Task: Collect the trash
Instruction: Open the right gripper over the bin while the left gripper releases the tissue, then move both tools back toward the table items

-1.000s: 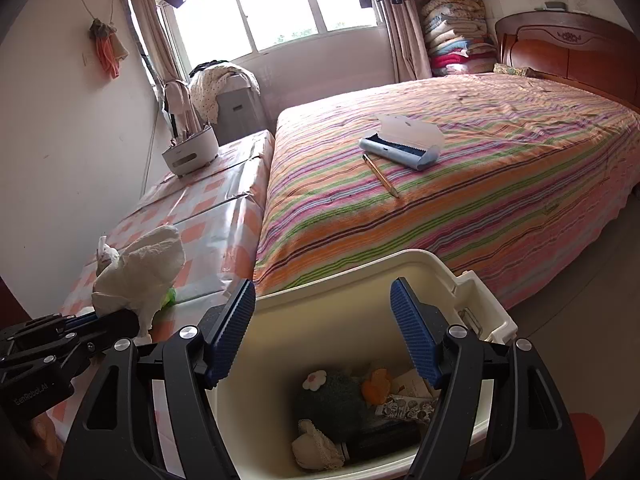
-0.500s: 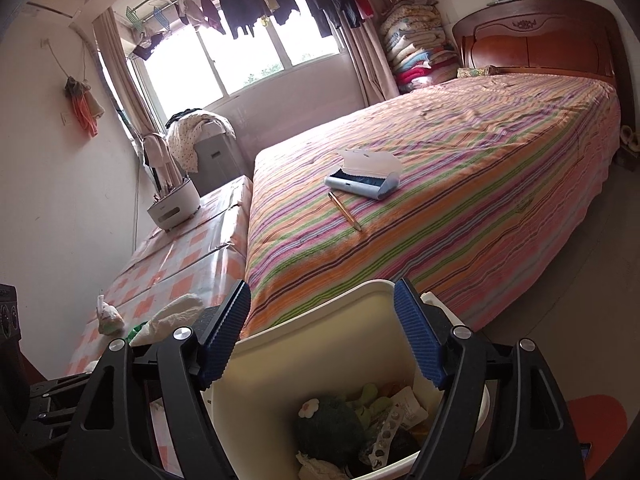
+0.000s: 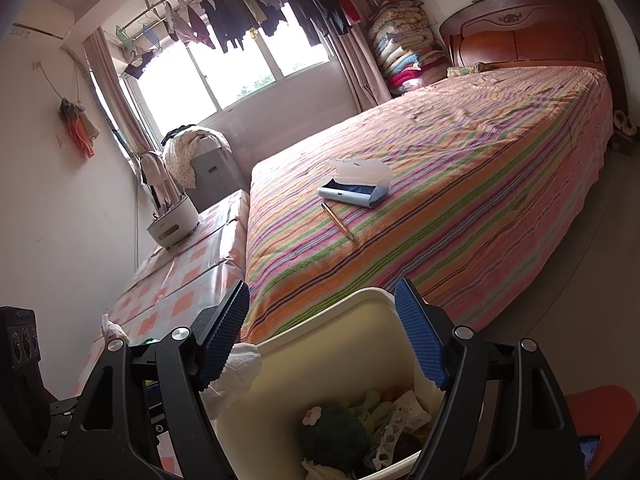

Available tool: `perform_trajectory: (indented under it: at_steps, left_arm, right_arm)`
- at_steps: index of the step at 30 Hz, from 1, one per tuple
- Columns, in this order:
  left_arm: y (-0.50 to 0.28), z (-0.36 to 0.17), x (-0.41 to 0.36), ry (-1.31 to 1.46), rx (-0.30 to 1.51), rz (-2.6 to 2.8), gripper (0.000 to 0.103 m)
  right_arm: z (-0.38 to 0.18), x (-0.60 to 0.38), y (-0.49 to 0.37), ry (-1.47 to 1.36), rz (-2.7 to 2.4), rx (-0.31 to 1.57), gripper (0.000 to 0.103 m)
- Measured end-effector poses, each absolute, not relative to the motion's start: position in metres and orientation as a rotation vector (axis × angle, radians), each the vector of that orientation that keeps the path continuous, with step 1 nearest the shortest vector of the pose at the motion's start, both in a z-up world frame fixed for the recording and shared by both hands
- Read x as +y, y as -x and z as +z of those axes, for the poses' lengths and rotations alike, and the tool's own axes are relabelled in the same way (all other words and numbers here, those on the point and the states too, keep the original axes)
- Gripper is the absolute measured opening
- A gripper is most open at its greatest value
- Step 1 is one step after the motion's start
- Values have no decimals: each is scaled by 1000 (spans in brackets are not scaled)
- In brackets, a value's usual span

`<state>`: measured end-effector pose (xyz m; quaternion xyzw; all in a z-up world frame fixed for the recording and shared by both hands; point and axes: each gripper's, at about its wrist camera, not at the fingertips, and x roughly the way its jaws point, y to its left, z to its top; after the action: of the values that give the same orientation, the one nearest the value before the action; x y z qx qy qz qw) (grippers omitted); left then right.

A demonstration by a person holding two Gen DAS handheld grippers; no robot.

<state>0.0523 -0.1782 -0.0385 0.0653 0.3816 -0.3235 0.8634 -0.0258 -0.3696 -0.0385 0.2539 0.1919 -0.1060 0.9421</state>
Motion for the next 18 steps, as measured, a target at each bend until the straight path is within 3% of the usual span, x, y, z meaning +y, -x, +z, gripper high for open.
perform_trajectory:
  at_steps: [2,18]
  left_arm:
    - [-51,-36,-175,-135,777,-658,64]
    - [-57,-24,-138,-118,736,-537,70]
  right_arm:
    - [-39,-369,25,-520,-213,391,75]
    - [-38,-342,15,-504,-142,408,77]
